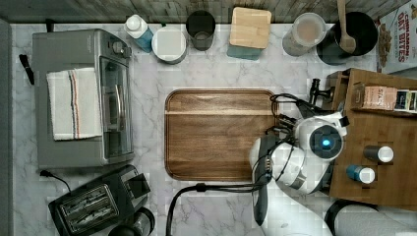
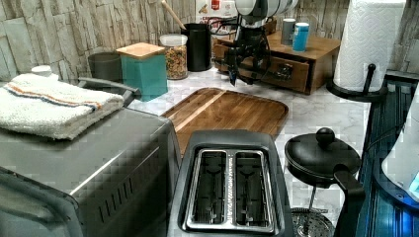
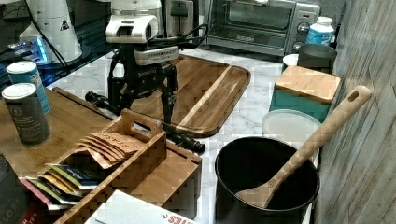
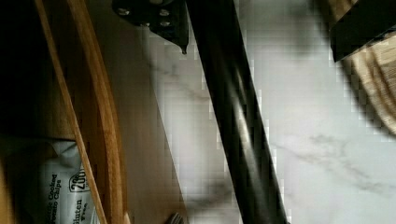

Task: Open the drawer.

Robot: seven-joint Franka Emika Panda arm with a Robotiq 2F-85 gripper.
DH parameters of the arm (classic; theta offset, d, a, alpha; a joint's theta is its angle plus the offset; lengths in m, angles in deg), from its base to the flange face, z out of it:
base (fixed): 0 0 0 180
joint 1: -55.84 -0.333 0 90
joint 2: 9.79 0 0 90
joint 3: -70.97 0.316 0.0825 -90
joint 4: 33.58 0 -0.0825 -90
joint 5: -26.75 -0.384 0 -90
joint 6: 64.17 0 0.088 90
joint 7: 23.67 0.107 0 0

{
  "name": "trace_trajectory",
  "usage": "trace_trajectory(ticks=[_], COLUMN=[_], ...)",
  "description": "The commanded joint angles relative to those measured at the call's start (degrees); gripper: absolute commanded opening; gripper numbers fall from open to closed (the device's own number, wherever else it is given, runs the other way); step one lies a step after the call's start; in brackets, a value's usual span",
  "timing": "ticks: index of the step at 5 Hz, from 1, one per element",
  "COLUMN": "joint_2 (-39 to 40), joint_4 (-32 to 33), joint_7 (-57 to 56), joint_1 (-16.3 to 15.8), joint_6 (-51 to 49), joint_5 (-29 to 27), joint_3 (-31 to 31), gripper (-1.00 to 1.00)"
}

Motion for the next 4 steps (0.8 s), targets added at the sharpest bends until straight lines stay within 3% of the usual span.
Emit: trace_trajectory(ticks=[1,3,4], joint_2=[-5.31,-6.54,-6.38], joint_4=[4.77,6.12,5.53], joint_7=[-0.16,21.88,16.76], joint_1=[-9.98,-20.00,-16.85], joint_6=[-1.17,2.04,1.70], joint_5=[-7.90,5.66,0.93], joint_3=[14.56,8.90,12.37], gripper=[1.00,1.00,1.00])
